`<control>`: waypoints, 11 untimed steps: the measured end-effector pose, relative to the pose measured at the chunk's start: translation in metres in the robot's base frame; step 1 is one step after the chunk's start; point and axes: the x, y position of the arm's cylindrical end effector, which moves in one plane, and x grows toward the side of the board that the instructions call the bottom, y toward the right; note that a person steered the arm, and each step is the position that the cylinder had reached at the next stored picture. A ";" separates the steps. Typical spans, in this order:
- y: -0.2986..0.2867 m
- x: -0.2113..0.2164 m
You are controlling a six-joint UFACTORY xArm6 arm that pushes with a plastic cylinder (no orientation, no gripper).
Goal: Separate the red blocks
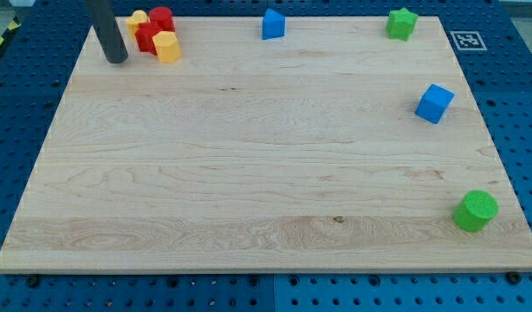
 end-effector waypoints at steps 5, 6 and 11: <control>-0.033 -0.067; -0.031 -0.099; 0.034 -0.099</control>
